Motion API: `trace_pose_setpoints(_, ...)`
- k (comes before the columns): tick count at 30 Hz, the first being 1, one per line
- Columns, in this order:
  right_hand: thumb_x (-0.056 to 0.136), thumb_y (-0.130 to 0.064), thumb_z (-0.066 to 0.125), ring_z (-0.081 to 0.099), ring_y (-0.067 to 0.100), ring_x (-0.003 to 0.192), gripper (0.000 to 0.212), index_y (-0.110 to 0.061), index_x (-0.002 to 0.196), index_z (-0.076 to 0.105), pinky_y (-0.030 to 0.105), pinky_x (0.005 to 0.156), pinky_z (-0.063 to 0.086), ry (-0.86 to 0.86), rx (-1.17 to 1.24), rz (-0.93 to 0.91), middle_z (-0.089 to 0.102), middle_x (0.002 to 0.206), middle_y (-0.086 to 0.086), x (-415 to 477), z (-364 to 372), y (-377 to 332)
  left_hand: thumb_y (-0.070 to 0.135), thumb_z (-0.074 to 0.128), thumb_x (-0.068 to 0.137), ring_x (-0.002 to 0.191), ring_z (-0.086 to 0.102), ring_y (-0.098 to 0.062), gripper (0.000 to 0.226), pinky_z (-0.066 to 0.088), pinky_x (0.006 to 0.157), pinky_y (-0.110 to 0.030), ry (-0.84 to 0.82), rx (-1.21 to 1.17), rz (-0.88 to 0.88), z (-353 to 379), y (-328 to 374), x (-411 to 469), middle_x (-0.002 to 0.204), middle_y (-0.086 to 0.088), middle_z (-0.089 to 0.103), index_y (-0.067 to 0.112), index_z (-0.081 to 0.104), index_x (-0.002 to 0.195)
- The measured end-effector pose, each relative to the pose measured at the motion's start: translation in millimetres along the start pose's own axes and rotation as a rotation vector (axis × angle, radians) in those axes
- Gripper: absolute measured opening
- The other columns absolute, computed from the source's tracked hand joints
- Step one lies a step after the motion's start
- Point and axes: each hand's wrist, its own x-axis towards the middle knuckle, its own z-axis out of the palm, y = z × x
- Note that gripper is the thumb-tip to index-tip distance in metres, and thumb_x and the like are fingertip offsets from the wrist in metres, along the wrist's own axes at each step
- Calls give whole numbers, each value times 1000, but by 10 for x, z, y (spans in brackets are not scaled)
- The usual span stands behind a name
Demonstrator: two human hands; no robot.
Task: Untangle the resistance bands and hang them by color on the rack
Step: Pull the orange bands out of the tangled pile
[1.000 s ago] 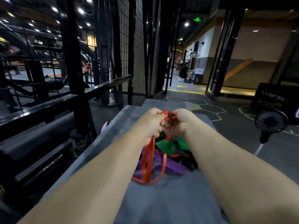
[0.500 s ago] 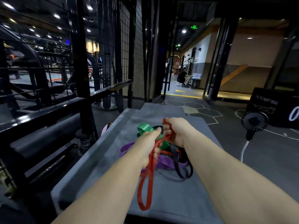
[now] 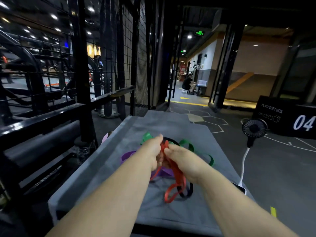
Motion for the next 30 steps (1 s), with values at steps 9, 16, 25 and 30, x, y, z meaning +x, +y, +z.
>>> trace_pose_setpoints(9,96,-28,51,60,7,70,23,-9,100,66,22,72,41,-61,87,449,67,85,-1,-405,-21,537,13,29,102,28,24,-3,31,19,33,-11,-98,-119,-69,-154,-448,-97,42,8,37,11,53,84)
trace_pose_setpoints(16,103,-44,29,66,27,63,53,2,112,55,32,60,54,187,659,545,68,75,15,-28,-19,708,35,33,104,36,18,-5,35,12,39,-16,-253,227,123,-273,-904,-451,45,7,27,20,45,74)
trace_pose_setpoints(25,106,-19,35,27,4,24,35,-5,76,49,13,27,21,515,605,590,39,42,-3,386,107,897,53,35,98,41,47,-11,52,37,50,-23,-221,413,-12,-606,-1098,-304,53,1,55,13,59,77)
trace_pose_setpoints(30,103,-34,36,31,9,38,37,-15,76,51,23,40,25,453,-75,409,39,56,-3,67,169,731,97,35,57,117,59,-20,108,45,101,-36,-139,328,-39,-649,-1247,-49,132,-1,60,22,56,132)
